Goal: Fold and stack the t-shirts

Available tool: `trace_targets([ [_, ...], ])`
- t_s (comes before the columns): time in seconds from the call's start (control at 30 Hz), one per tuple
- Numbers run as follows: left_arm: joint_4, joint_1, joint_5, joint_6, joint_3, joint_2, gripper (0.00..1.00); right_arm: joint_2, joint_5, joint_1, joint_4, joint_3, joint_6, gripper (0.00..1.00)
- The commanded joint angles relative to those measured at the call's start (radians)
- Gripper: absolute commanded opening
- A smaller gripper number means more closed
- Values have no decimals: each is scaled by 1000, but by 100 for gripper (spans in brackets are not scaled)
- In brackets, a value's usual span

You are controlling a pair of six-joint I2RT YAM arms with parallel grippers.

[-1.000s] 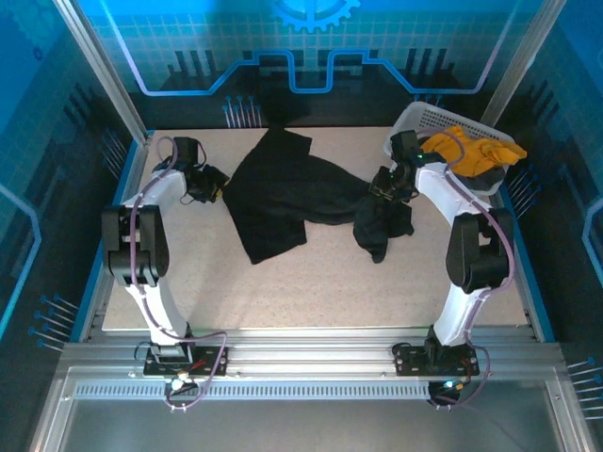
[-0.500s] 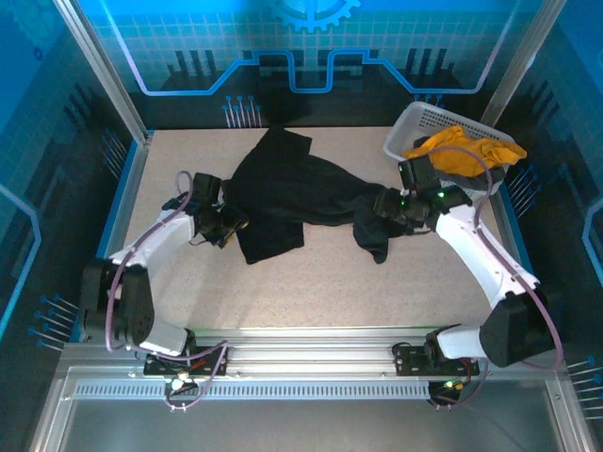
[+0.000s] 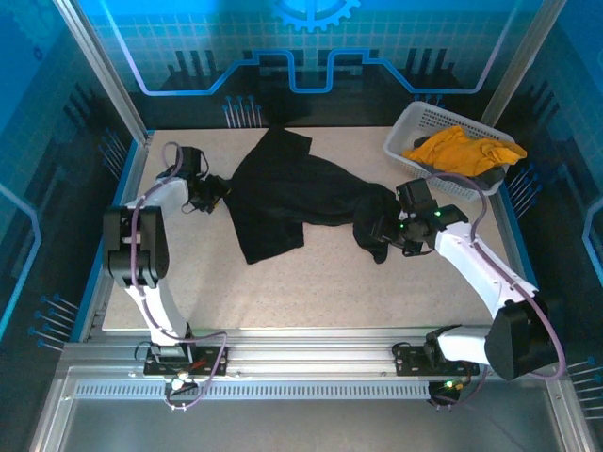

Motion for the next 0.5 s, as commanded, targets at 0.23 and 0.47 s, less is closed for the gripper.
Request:
trace_targets([
  [0.23,61,-20,94,24,-35,28,33,9,-19,-9,-2,15,25,58],
  [0.47,49,-27,82,6,-80,-63,0,19,25,-63,-9,31,43,57],
])
